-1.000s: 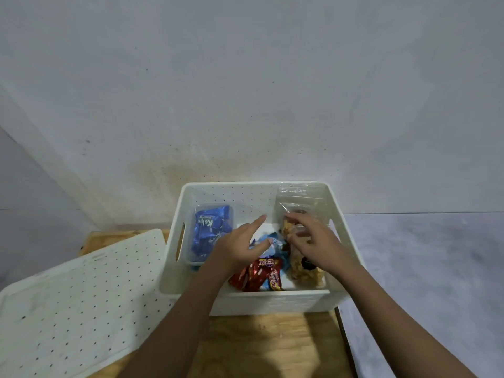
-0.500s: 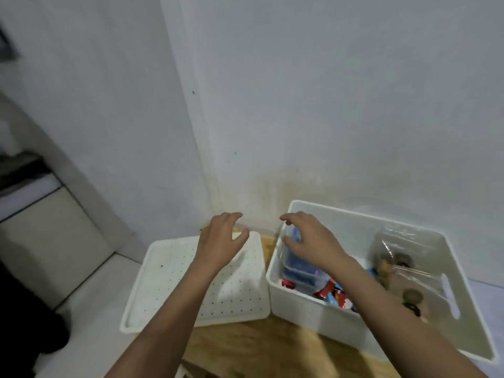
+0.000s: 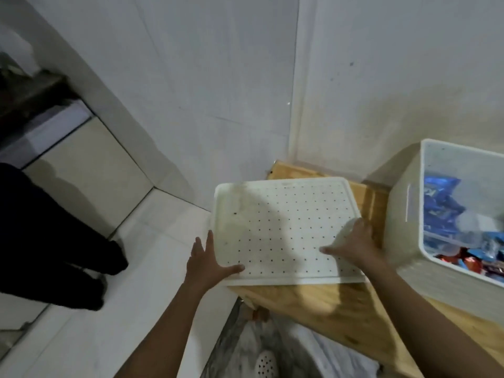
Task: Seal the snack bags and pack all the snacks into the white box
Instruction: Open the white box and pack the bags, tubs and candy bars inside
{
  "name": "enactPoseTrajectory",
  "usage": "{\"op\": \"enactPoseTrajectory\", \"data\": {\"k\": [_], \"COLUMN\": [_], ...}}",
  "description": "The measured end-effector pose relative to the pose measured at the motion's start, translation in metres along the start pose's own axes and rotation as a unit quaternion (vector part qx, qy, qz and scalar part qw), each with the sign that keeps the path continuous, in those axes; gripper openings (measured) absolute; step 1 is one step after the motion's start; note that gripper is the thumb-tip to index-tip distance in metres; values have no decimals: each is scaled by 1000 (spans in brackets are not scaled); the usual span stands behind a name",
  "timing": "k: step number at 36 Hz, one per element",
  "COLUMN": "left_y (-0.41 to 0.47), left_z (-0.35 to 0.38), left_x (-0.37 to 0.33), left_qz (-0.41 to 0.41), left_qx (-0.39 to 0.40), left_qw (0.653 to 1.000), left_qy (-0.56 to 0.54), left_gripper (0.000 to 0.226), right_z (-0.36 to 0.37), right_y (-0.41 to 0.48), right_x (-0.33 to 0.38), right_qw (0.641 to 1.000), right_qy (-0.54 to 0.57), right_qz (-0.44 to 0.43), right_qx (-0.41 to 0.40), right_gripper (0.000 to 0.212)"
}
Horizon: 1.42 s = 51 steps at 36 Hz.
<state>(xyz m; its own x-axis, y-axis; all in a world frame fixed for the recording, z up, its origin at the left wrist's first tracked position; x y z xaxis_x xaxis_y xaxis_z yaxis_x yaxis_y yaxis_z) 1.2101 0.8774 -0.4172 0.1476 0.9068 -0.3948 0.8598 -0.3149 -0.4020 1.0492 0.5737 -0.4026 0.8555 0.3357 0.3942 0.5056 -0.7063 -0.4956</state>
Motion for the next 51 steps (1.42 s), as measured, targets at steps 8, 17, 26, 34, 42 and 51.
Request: {"op": "enactPoseTrajectory", "data": {"k": [8, 17, 26, 34, 42, 51], "left_y": [19, 3, -49, -87, -126, -155], "left_z": [12, -46, -155, -154, -55, 41], "left_x": [3, 26, -28, -161, -296, -360], "left_qz": [52, 46, 101, 213, 309, 312], "left_qx": [28, -33, -142, -142, -31, 87], "left_qw": [986, 990, 972, 949, 939, 939], "left_qy": [-155, -127, -159, -187, -149, -113], "left_gripper": [144, 144, 139, 137, 139, 141], "right_z": [22, -2, -101, -236, -295, -282], "right_y": [25, -30, -82, -125, -161, -178], "right_x": [-23, 40, 98, 18, -154, -293], "right_qw": [997, 996, 975, 944, 936, 944], "right_qy": [-37, 13, 0, 14, 14, 83], "right_qz": [42, 1, -130, -107, 22, 90], "right_qx": [-46, -93, -181, -312, -352, -305], "right_gripper": [160, 132, 133, 129, 132, 104]}}
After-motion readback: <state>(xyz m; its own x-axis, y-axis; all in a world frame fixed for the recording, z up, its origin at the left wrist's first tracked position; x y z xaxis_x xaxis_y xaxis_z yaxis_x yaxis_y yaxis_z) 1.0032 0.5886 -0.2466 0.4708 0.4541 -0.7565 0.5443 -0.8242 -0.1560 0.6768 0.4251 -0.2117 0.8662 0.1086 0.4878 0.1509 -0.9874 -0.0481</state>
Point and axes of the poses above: each hand's wrist, its own y-axis towards the middle knuckle, its own z-axis out of the palm, x = y × z, the point moved 5 cm from there along y, towards the middle knuckle, and after that the axes turned 4 degrees about -x, right-handed, at the moved point
